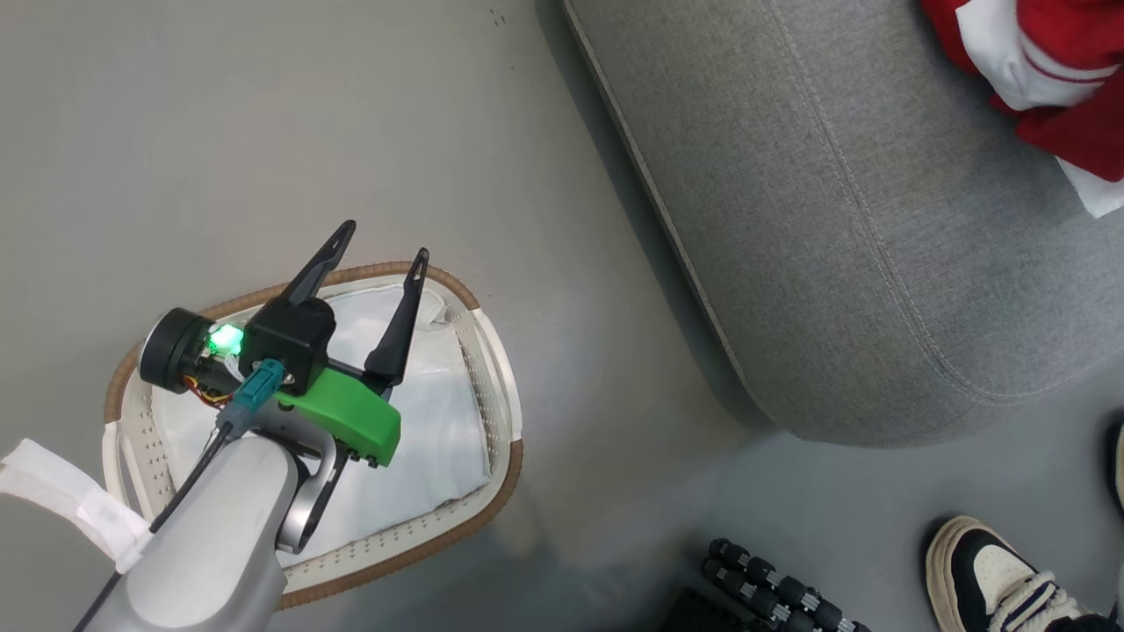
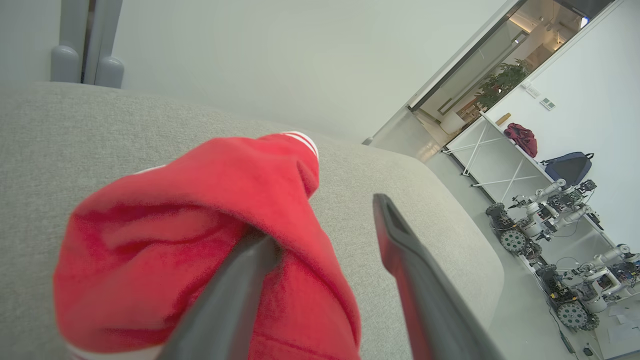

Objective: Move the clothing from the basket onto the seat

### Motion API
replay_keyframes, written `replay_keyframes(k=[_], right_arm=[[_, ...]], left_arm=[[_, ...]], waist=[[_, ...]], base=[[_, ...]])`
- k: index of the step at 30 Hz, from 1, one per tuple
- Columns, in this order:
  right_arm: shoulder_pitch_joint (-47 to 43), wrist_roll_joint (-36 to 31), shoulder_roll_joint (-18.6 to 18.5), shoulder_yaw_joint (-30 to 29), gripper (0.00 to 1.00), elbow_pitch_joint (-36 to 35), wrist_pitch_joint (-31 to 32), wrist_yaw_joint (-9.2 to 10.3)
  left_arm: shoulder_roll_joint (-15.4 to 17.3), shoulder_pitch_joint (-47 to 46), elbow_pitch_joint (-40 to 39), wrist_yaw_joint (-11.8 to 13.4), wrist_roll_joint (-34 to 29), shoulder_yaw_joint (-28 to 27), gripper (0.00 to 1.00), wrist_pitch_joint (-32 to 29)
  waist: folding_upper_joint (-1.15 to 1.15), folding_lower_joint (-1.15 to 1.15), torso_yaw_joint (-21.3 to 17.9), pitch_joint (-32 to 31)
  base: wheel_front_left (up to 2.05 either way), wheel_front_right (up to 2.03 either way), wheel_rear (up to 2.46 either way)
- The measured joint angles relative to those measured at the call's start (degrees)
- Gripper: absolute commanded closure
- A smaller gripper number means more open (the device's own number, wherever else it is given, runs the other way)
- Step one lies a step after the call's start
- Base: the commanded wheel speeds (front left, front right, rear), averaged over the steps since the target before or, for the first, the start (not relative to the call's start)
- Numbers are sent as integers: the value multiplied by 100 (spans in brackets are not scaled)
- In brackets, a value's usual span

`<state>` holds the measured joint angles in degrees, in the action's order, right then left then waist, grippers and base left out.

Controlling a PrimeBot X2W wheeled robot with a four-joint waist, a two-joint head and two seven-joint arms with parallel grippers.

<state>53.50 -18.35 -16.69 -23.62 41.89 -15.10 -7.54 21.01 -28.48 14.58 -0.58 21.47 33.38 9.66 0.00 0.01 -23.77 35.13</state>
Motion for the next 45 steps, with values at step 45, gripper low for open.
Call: replay_keyframes(k=[45], right_arm=[[-3451, 734, 1141, -280, 0, -1388, 1, 0]], left_arm=[[-861, 595, 1356, -83, 209, -760, 0, 537]], waist=[[0, -1, 739, -1498]], base=[[0, 0, 0]])
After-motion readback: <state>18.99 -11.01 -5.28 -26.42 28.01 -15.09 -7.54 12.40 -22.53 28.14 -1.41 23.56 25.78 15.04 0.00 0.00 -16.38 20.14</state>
